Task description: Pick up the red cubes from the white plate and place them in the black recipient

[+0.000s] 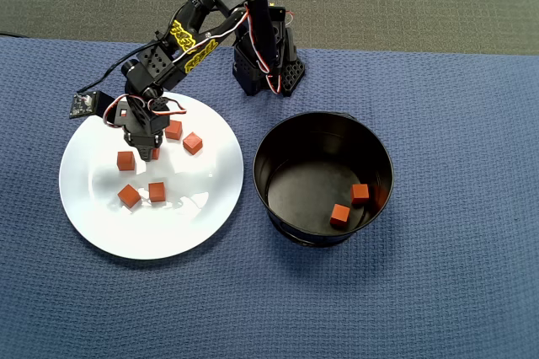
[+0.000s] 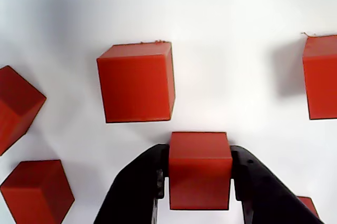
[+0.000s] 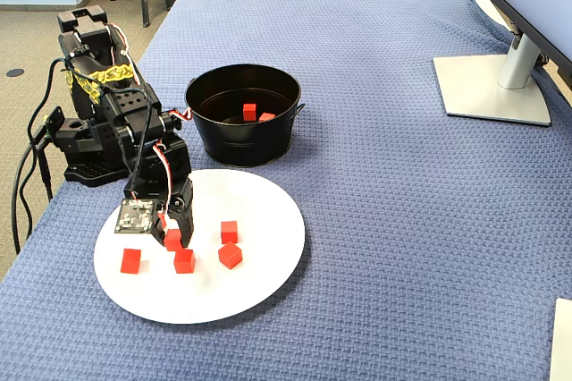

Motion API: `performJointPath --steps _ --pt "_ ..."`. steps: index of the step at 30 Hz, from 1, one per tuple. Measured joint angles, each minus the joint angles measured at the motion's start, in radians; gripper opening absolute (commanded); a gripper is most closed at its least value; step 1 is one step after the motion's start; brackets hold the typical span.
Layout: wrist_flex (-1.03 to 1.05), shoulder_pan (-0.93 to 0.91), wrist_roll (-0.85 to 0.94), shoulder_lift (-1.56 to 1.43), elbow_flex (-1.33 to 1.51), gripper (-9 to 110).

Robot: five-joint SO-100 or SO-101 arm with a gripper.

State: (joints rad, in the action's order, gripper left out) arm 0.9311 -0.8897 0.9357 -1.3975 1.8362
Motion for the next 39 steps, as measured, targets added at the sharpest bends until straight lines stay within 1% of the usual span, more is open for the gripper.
performJointPath --steps 4,9,13,17,18,19,20,21,24,26,28,30,32,35,39 --pt "0.057 0.021 -0.067 -0.057 -0.020 0" --pt "0.265 0.140 -0.193 -0.264 -0.124 0" --pt "0.428 0.298 -0.334 -0.468 -0.199 0" --pt "0.512 0.537 -0.489 -0.597 -0.215 0" --pt "0.522 0.604 -0.532 -0.604 -0.215 3" --pt "0.528 0.673 -0.572 -0.606 -0.215 16" --pt "0.532 0.744 -0.607 -0.606 -0.213 37" --pt "0.532 0.816 -0.634 -0.606 -0.207 46" --pt "0.522 1.031 -0.650 -0.603 -0.137 47" --pt "0.509 1.080 -0.634 -0.604 -0.114 46" --pt "0.508 1.040 -0.588 -0.604 -0.112 43" --pt "0.494 0.968 -0.491 -0.604 -0.098 38" --pt "0.446 0.845 -0.391 -0.604 -0.071 35" --pt "0.367 0.620 -0.239 -0.584 -0.043 28" --pt "0.285 0.379 -0.098 -0.483 -0.041 25"
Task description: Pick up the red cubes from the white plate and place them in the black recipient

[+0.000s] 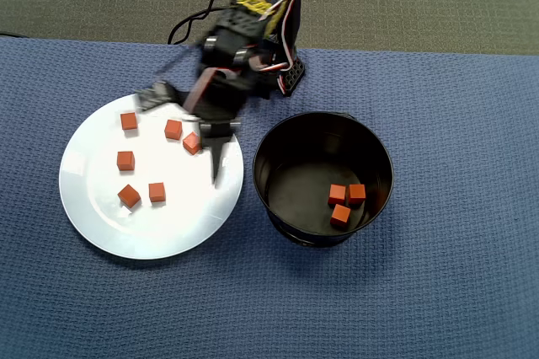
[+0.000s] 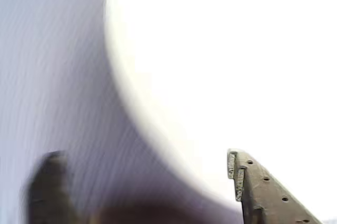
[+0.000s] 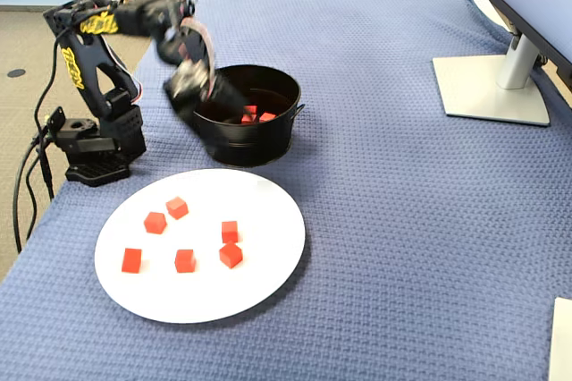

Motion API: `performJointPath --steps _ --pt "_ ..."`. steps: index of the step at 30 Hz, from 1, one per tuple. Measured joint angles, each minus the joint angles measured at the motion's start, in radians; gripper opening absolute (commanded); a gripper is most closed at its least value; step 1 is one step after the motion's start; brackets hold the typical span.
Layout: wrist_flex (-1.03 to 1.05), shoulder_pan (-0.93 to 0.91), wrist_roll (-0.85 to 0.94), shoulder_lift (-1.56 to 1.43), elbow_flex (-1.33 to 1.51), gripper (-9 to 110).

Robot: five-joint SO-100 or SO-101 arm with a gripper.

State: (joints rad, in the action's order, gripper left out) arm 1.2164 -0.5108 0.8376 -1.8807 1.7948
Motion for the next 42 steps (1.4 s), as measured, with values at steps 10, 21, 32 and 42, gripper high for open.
performJointPath --steps 10,21,32,42 --pt "-0.138 -0.321 0.319 0.236 0.000 25" --pt "-0.192 -0.459 0.308 0.497 -0.153 22" --pt "-0.213 -0.474 0.218 0.638 -0.245 20" --pt "-0.233 -0.449 0.153 0.676 -0.272 17"
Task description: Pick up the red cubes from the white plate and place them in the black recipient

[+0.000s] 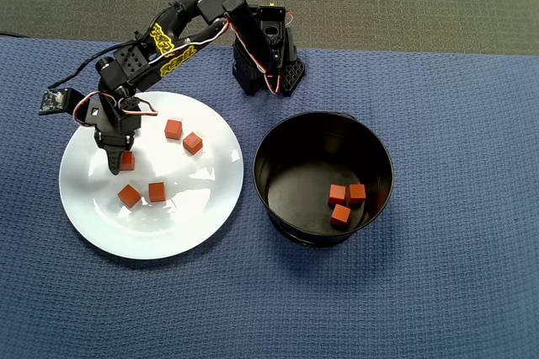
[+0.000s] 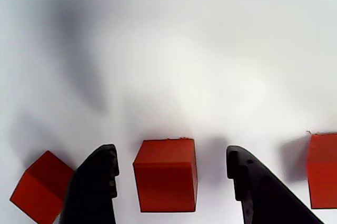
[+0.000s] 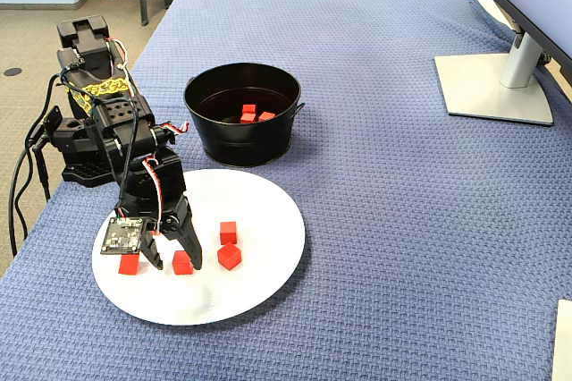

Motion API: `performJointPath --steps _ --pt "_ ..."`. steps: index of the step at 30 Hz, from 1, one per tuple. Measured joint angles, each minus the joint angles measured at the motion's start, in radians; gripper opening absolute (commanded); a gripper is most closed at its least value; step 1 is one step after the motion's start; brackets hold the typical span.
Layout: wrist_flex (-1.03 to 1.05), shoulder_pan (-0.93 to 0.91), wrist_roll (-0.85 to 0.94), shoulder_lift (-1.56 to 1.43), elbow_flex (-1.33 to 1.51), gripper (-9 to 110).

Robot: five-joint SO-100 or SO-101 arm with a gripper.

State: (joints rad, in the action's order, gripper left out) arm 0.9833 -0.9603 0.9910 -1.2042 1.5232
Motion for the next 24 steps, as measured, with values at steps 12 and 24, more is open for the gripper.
performJointPath --steps 12,24 --pt "-0.055 0.052 -0.021 -0.012 0.084 1" --pt "-0.032 0.069 -0.150 -0.178 0.087 0"
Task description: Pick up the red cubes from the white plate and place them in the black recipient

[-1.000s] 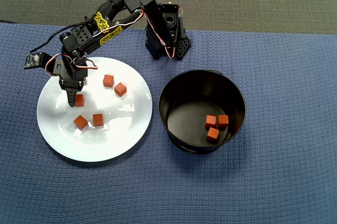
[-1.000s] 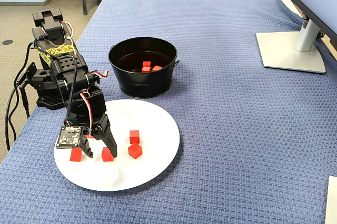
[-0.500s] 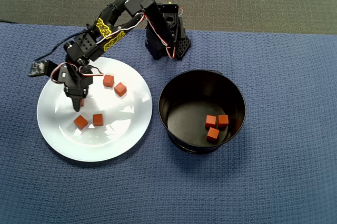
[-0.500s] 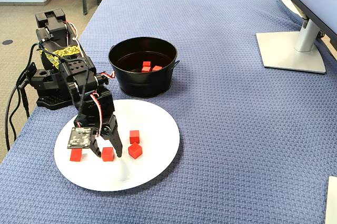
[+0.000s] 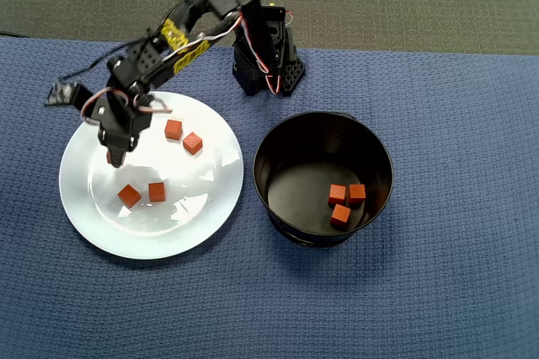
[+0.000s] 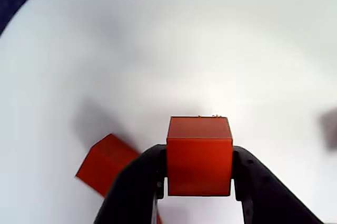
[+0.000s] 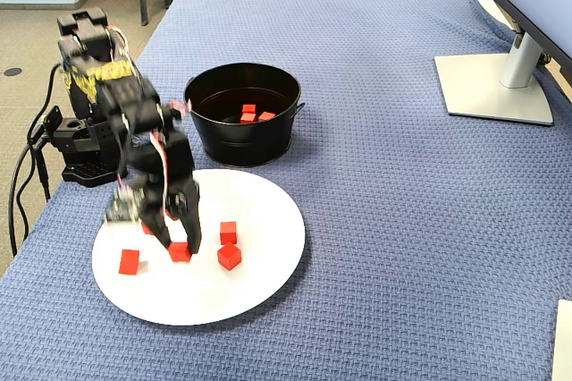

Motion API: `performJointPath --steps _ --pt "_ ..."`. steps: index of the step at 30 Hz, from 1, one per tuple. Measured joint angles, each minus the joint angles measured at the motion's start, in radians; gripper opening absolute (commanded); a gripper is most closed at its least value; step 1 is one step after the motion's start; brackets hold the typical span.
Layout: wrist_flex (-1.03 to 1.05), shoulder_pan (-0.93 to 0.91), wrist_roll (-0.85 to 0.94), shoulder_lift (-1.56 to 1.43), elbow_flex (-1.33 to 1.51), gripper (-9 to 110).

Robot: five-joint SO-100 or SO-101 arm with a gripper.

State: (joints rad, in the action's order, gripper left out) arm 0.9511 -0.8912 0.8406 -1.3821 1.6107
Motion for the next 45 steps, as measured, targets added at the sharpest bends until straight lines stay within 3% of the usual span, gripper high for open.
performJointPath --steps 6,12,15,20,24,30,35,45 --pt "0.176 0.173 -0.163 -0.333 0.058 0" --pt "0.408 0.548 -0.414 -0.624 0.049 0" --pt "0.477 0.755 -0.520 -0.710 0.046 32" --pt "0.548 1.026 -0.586 -0.782 0.044 36" --pt "0.545 0.934 -0.535 -0.767 0.038 30" --pt "0.402 0.545 -0.290 -0.664 0.067 30" --pt "0.233 0.336 -0.078 -0.526 0.121 27" --pt "0.144 0.227 -0.023 -0.204 0.069 25"
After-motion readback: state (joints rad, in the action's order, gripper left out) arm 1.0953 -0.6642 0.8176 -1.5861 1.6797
